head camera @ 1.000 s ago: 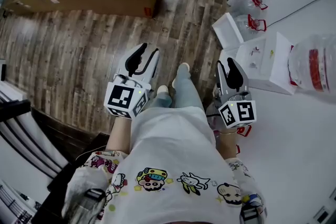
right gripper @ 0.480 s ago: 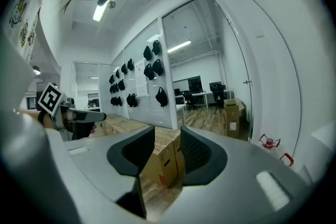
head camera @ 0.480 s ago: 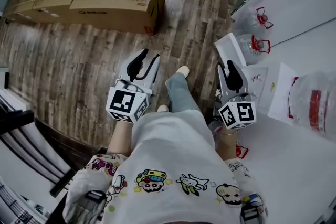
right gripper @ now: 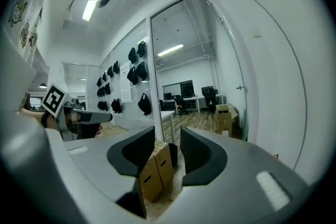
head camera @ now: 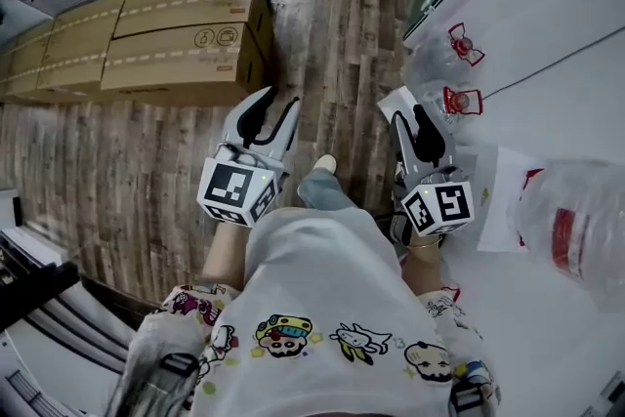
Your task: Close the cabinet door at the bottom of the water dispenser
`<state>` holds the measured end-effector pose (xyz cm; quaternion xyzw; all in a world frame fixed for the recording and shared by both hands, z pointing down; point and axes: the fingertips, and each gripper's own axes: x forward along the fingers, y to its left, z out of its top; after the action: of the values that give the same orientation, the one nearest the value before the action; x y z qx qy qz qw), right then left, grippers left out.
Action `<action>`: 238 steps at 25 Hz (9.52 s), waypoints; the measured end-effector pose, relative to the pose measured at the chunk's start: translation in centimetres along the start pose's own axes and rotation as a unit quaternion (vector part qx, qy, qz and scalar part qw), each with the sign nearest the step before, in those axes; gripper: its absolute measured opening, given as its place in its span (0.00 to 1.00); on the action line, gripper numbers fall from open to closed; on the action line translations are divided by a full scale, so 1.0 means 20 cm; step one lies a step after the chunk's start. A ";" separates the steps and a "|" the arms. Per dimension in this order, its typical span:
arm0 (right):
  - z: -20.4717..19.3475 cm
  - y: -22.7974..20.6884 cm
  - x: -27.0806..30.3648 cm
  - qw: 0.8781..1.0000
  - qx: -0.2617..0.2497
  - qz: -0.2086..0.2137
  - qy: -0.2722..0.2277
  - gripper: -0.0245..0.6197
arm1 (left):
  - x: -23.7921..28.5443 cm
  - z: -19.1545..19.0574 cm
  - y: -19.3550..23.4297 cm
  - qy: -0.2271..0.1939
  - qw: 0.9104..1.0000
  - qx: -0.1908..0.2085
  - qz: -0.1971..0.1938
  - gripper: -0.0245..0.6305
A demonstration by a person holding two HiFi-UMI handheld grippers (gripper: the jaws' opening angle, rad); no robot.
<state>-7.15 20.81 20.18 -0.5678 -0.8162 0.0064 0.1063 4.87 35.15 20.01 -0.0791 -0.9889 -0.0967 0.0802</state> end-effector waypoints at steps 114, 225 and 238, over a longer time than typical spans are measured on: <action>-2.17 -1.22 -0.16 0.778 0.361 -0.515 -0.003 0.25 | 2.34 -2.71 -0.83 0.371 0.661 0.352 -0.549 0.39; -2.90 0.08 -1.72 0.432 0.508 -0.716 -0.206 0.05 | 0.60 -3.68 -2.04 0.467 0.456 0.523 -0.549 0.34; -2.94 -0.01 -1.83 0.416 0.508 -0.722 -0.216 0.05 | 0.59 -3.76 -2.24 0.454 0.449 0.528 -0.560 0.37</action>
<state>15.49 -19.67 71.58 0.4088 -0.7696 0.4631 0.1616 -3.59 -21.82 86.84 0.6048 -0.5027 0.3977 0.4726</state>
